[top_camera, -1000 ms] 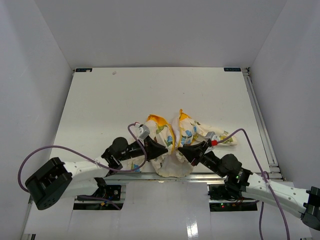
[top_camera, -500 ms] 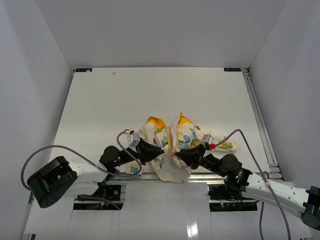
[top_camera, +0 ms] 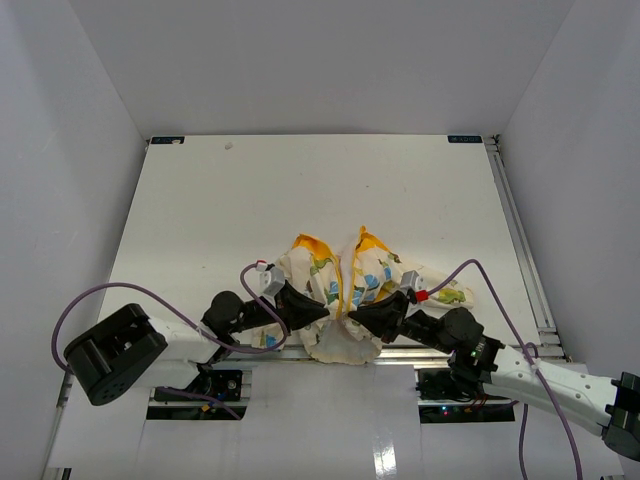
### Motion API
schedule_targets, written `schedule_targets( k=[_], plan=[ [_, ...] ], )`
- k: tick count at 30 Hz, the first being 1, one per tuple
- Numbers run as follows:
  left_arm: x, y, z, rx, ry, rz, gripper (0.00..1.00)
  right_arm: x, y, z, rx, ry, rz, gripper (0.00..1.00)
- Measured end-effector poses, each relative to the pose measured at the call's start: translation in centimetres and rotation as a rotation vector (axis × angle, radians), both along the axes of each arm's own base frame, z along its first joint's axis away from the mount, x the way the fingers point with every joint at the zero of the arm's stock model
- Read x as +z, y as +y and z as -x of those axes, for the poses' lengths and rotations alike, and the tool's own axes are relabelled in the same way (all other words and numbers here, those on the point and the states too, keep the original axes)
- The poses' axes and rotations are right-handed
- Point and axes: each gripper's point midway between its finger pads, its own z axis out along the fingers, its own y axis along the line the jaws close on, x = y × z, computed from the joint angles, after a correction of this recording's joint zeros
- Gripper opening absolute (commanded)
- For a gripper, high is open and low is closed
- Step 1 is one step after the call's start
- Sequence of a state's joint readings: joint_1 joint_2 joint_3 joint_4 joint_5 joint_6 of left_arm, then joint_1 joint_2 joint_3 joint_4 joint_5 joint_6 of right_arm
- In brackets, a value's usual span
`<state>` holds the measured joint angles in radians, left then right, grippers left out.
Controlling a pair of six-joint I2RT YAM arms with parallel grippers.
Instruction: Zip up the jacket
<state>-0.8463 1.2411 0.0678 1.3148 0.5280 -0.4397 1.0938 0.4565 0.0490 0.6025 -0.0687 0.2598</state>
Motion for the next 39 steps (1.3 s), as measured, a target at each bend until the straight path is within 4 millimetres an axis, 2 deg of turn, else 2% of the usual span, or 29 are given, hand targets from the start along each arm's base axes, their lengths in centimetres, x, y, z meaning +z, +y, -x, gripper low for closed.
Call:
schedule_targets(
  k=[10, 18, 28, 39],
  plan=[
    [-0.2, -0.1, 0.7, -0.037, 0.019, -0.006, 0.0, -0.6, 0.2, 0.2, 0.018, 0.014, 0.02, 0.08],
    [2.6, 0.2, 0.7, -0.034, -0.049, 0.065, 0.0, -0.6, 0.5, 0.8, 0.054, 0.022, 0.019, 0.08],
    [2.7, 0.2, 1.2, -0.061, -0.055, 0.067, 0.0, -0.1, 0.7, 1.9, 0.116, 0.028, -0.003, 0.08],
    [4.6, 0.5, 2.0, -0.09, -0.113, 0.113, 0.0, -0.5, 1.2, 2.7, 0.173, 0.059, 0.007, 0.08]
  ],
)
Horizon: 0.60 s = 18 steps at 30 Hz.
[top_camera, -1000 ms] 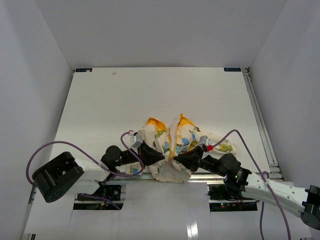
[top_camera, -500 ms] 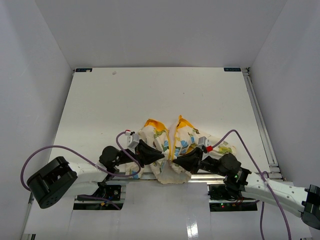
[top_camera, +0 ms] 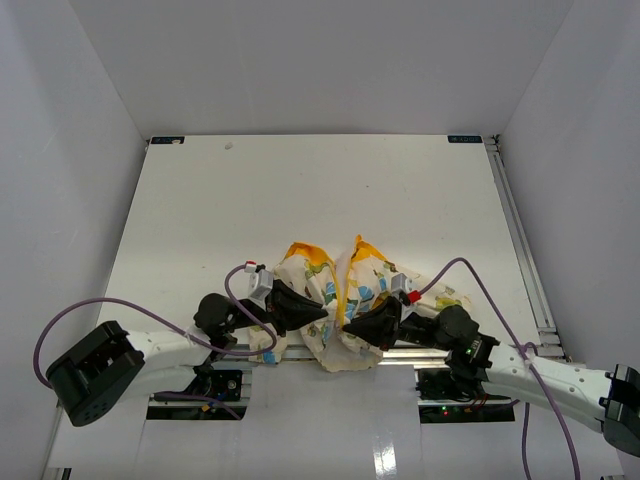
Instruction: Zip up the jacket
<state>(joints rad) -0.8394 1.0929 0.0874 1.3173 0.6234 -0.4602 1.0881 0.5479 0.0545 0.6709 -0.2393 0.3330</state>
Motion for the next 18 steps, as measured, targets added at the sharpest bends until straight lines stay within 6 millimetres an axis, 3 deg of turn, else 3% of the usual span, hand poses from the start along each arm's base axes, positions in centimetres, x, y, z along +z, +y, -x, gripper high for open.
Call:
schedule_targets(
  k=[4, 11, 18],
  plan=[
    [0.5, 0.0, 0.3, -0.011, -0.023, 0.01, 0.0, 0.6, 0.1, -0.1, 0.013, -0.007, -0.004, 0.08],
    [1.5, 0.1, 0.7, -0.031, -0.071, 0.032, 0.0, 3.5, -0.1, -1.6, 0.006, -0.038, -0.054, 0.08],
    [2.3, 0.0, 0.9, -0.049, -0.096, 0.043, 0.0, 4.2, -0.1, -1.7, 0.06, -0.007, -0.079, 0.08]
  ],
)
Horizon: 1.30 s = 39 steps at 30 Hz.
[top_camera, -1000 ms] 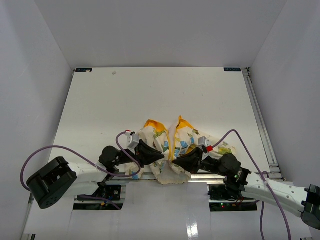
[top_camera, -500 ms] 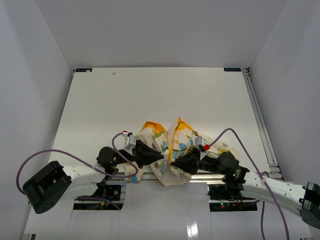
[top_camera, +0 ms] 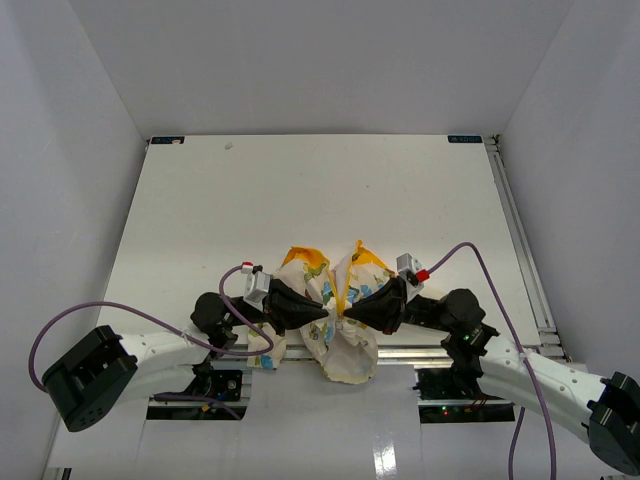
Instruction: Zip up the jacket
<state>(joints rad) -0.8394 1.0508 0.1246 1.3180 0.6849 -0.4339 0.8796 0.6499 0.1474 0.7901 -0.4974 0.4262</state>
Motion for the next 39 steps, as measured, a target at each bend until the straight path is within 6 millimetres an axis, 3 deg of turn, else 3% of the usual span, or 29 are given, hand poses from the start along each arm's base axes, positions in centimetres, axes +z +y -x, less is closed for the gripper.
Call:
schedule_targets(
  k=[20, 39],
  plan=[
    [0.2, 0.1, 0.4, -0.018, -0.023, 0.007, 0.0, 1.9, -0.1, 2.0, 0.121, -0.004, -0.067, 0.08],
    [0.2, 0.2, 1.1, -0.052, -0.067, 0.0, 0.0, 1.7, -0.1, 0.9, 0.059, 0.047, -0.065, 0.08]
  ],
)
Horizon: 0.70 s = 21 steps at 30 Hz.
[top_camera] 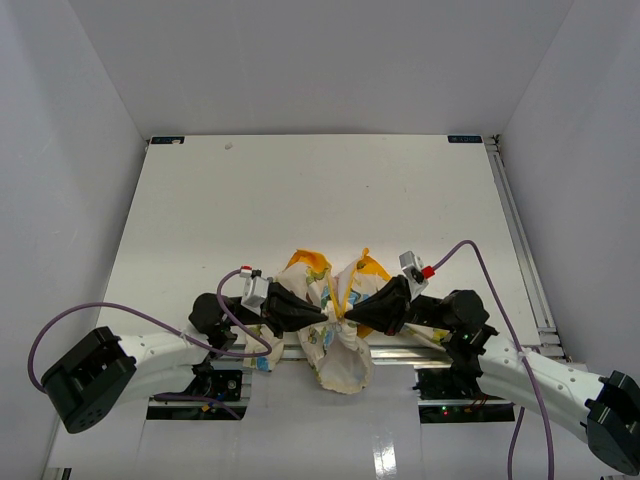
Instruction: Zip up the jacket
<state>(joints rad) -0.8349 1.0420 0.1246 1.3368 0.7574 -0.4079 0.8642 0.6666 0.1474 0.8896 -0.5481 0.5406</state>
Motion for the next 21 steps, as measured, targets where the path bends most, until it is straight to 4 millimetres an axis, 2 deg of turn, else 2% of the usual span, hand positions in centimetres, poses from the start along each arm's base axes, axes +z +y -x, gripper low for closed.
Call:
schedule_targets(
  k=[16, 21],
  plan=[
    [-0.78, -0.2, 0.18, -0.022, 0.014, -0.026, 0.0, -0.05, -0.12, -0.25, -0.019, 0.014, 0.003, 0.08],
    [-0.96, -0.21, 0.37, -0.035, 0.024, -0.034, 0.0, -0.59, -0.04, -0.3, -0.018, 0.023, 0.023, 0.08]
  ],
)
